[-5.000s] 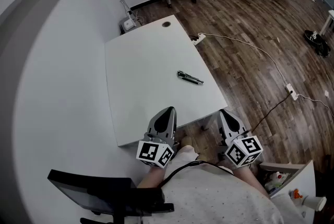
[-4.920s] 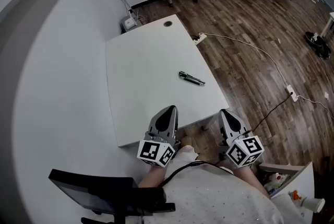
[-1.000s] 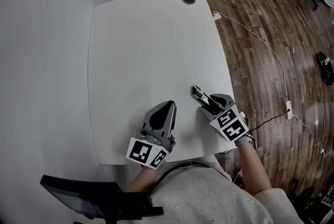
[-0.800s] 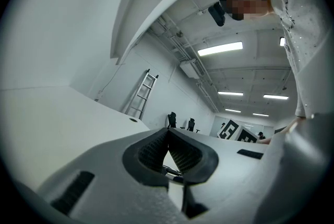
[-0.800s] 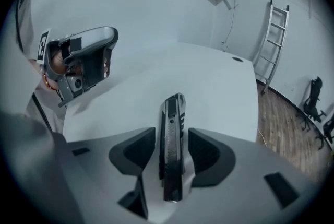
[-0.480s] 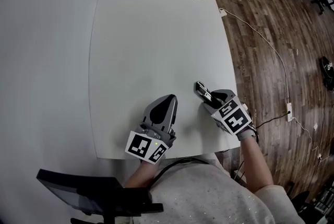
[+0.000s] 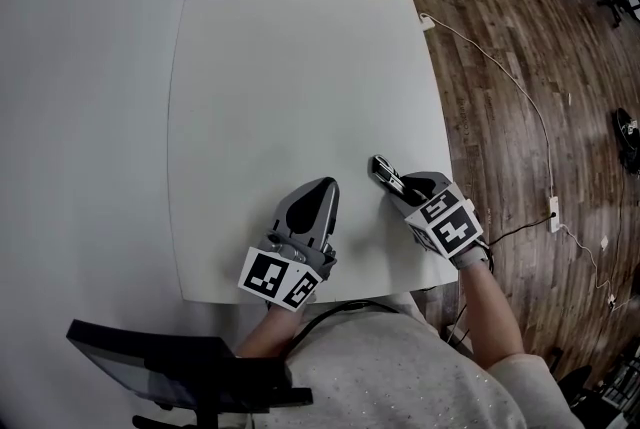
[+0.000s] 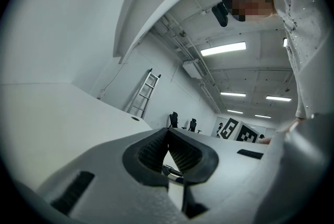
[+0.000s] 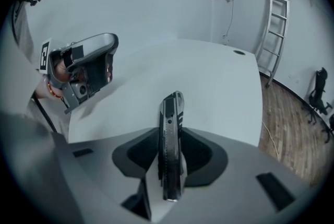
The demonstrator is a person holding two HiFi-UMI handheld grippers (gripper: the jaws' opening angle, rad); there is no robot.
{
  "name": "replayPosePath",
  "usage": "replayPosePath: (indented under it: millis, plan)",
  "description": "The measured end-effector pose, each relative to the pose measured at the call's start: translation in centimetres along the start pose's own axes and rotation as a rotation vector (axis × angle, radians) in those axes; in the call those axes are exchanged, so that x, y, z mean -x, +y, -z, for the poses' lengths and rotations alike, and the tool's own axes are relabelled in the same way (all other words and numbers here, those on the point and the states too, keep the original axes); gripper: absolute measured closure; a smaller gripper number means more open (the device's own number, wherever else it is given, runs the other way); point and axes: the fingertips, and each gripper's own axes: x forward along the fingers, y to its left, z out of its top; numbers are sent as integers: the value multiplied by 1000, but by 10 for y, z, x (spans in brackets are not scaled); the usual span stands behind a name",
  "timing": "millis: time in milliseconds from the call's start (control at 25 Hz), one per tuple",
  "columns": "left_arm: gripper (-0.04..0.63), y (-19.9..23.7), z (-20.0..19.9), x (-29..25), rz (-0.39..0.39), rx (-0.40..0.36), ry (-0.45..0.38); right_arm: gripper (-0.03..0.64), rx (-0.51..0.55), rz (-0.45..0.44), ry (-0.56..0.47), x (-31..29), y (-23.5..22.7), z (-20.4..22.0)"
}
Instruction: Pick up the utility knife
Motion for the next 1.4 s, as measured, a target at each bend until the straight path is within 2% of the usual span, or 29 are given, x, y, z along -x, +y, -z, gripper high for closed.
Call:
replayPosePath:
  millis: [400,1000,1400]
  plan:
    - [588,5,-4,2,-13,-6,-8,486,-24,27,-45,0,-4,-1]
    - [588,1,-3,4,-18,4,-7,486,-69,20,-105,14,-6,-6]
    - [588,-6,-10,-1,9,-4,-3,486,-94,35,-158,34,-7,-24]
